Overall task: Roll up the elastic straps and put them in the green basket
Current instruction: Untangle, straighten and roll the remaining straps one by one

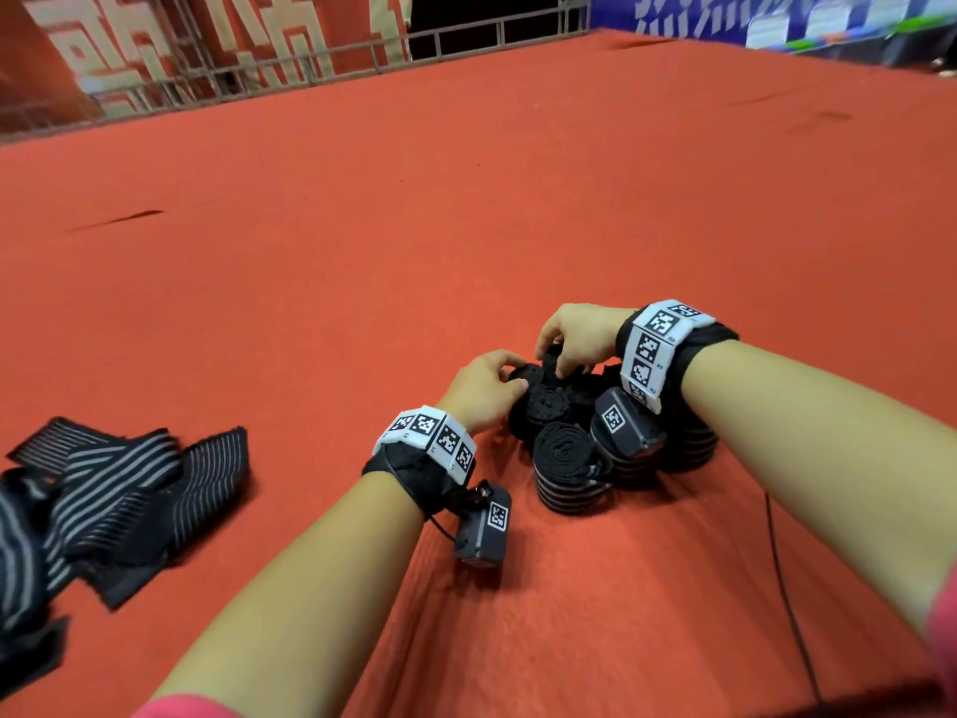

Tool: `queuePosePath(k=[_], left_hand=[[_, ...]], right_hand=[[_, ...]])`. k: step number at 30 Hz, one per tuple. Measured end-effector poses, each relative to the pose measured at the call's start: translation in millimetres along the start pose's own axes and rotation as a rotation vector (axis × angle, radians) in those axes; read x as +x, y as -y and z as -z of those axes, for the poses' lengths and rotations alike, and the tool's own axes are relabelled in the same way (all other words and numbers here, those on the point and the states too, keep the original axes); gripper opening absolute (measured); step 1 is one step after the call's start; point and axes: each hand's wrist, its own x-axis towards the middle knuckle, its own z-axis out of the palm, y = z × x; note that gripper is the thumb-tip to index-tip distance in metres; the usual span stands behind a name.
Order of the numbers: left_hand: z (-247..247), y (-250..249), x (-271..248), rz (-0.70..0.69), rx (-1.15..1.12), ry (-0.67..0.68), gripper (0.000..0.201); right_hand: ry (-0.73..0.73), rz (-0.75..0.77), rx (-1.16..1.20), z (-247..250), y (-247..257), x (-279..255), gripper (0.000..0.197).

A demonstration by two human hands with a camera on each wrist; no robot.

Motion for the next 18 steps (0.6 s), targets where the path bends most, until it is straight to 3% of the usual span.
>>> queuePosePath(k=[7, 11, 18], left_hand=[[1.3, -1.6, -3.6, 0.016, -0.011, 0.031, 0.035], [2.6, -3.9, -8.7, 0.032, -0.036, 0.058, 0.041], [19.7, -13.7, -38.5, 0.022, 0.024, 0.020, 0.047]], right_hand=[[0.069, 0.023, -0.064, -0.7, 3.7, -2.0, 0.036], [0.098, -0.025, -0.030, 0.5, 7.0, -4.7, 0.056], [-0.032, -0.057, 0.004, 8.6, 24.2, -38.0, 0.063]])
